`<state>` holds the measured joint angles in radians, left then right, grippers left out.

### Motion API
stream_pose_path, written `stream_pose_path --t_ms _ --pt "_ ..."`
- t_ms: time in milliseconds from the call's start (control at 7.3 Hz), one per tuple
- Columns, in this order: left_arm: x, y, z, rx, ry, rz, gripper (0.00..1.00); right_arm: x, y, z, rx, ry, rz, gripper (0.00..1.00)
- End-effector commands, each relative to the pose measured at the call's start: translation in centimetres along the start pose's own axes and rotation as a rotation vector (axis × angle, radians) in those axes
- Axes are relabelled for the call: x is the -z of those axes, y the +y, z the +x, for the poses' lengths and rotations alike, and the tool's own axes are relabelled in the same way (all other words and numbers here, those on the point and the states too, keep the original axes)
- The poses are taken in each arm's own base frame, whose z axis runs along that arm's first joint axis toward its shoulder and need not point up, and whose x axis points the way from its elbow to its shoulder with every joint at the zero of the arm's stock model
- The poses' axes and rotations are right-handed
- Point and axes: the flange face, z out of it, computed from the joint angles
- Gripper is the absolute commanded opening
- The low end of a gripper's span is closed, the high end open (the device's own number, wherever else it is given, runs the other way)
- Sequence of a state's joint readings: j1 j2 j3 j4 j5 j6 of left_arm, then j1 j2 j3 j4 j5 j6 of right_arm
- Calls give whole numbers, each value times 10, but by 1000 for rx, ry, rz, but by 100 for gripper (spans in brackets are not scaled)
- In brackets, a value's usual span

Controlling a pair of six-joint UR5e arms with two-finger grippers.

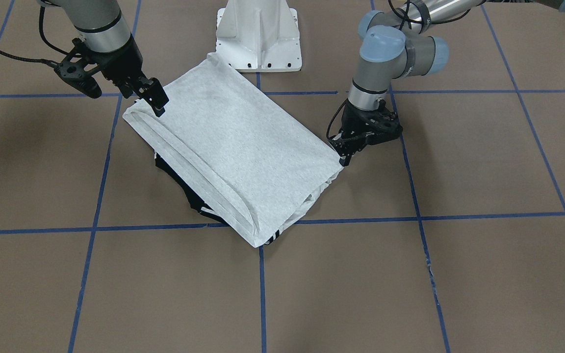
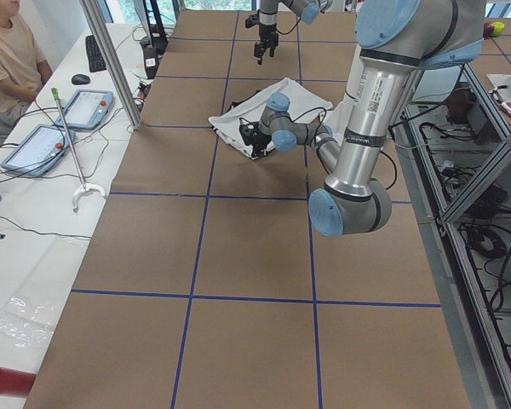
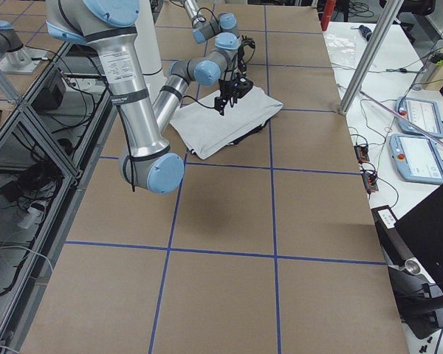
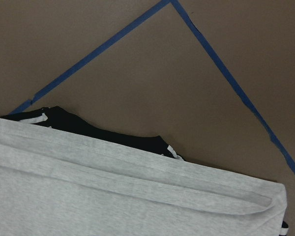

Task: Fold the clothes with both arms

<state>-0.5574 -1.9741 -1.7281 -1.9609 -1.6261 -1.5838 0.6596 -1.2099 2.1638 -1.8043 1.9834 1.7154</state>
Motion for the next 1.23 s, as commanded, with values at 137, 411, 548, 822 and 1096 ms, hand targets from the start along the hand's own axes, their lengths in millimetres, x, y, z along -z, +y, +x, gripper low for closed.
stream_pose_path --t_ms 137,411,548,822,1096 --pt "-12 -121 96 -6 96 179 0 -5 -3 -8 11 -41 -1 100" --pt "-66 -164 153 11 176 250 0 -6 -7 -9 18 -55 31 100" --pt "-79 -175 151 9 170 272 3 -5 -10 -10 19 -62 54 100" --pt "-64 -182 160 5 204 283 47 -4 -9 -11 17 -68 59 100" --pt "-5 -158 165 -3 274 157 58 -8 9 -17 52 -92 43 100"
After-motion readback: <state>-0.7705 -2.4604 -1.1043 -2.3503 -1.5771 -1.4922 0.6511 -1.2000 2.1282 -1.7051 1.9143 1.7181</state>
